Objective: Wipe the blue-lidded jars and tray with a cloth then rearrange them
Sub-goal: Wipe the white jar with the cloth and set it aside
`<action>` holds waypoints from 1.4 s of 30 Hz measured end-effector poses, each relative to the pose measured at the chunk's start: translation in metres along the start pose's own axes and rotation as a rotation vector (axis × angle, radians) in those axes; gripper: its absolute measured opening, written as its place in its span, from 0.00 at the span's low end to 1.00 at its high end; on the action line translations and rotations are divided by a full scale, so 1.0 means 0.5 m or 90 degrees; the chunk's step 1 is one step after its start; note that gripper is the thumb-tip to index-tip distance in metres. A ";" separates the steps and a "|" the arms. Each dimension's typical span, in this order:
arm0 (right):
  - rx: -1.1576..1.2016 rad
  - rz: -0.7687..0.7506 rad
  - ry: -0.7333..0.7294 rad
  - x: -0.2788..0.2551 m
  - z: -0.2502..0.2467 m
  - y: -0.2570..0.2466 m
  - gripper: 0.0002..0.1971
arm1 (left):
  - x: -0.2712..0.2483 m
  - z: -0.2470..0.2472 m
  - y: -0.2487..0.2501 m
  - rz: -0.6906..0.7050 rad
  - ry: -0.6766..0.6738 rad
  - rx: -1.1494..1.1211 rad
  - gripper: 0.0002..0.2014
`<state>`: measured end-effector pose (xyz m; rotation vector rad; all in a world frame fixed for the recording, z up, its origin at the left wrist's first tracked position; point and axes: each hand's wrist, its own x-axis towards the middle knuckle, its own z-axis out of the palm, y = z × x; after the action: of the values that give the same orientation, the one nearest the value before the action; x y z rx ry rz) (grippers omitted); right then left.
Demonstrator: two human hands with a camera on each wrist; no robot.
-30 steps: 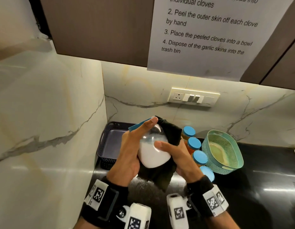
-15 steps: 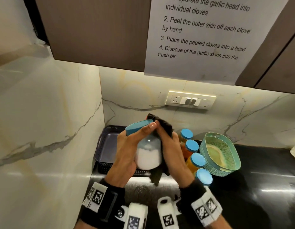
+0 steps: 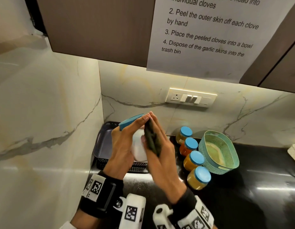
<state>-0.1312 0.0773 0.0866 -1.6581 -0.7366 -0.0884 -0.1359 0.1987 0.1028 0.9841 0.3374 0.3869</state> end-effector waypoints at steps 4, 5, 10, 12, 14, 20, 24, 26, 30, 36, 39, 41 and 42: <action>-0.148 -0.113 0.014 -0.019 0.003 0.032 0.44 | -0.014 0.005 0.001 0.012 0.013 0.033 0.36; -0.107 -0.095 0.019 -0.011 -0.005 0.034 0.44 | -0.019 0.009 -0.006 0.010 0.031 0.033 0.35; 0.109 0.159 -0.055 0.036 -0.083 0.004 0.32 | -0.028 0.001 -0.011 -0.046 -0.027 0.053 0.42; 0.222 0.201 -0.123 0.043 -0.110 0.001 0.29 | -0.031 0.002 0.009 -0.057 -0.096 0.062 0.40; 0.288 0.204 -0.138 0.042 -0.114 -0.002 0.27 | -0.030 0.012 0.021 -0.063 -0.116 0.066 0.38; -0.009 -0.093 0.043 -0.005 -0.030 -0.036 0.40 | -0.024 0.002 0.016 -0.052 -0.084 -0.032 0.40; 0.025 -0.055 -0.034 0.025 -0.048 -0.040 0.35 | -0.035 0.011 0.022 -0.016 -0.050 -0.001 0.36; 0.138 0.095 -0.090 0.049 -0.060 -0.051 0.18 | -0.035 0.024 0.020 -0.022 -0.018 0.034 0.42; 0.070 0.038 -0.021 0.046 -0.036 -0.049 0.20 | -0.033 0.029 0.031 -0.003 -0.010 0.016 0.36; -0.117 -0.161 -0.063 0.020 -0.032 -0.001 0.44 | -0.044 0.021 0.040 -0.016 -0.021 -0.035 0.29; 0.088 0.072 -0.124 0.054 -0.061 -0.008 0.40 | -0.049 0.032 0.027 -0.014 0.019 -0.012 0.32; 0.051 0.094 -0.124 0.055 -0.061 -0.024 0.40 | -0.052 0.034 0.026 -0.017 0.033 -0.017 0.33; 0.007 0.054 -0.108 0.044 -0.058 -0.027 0.43 | -0.052 0.032 0.028 -0.015 0.035 -0.014 0.36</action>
<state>-0.1107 0.0606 0.1150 -1.6977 -0.7919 0.1170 -0.1538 0.1819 0.1255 0.9492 0.3925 0.3962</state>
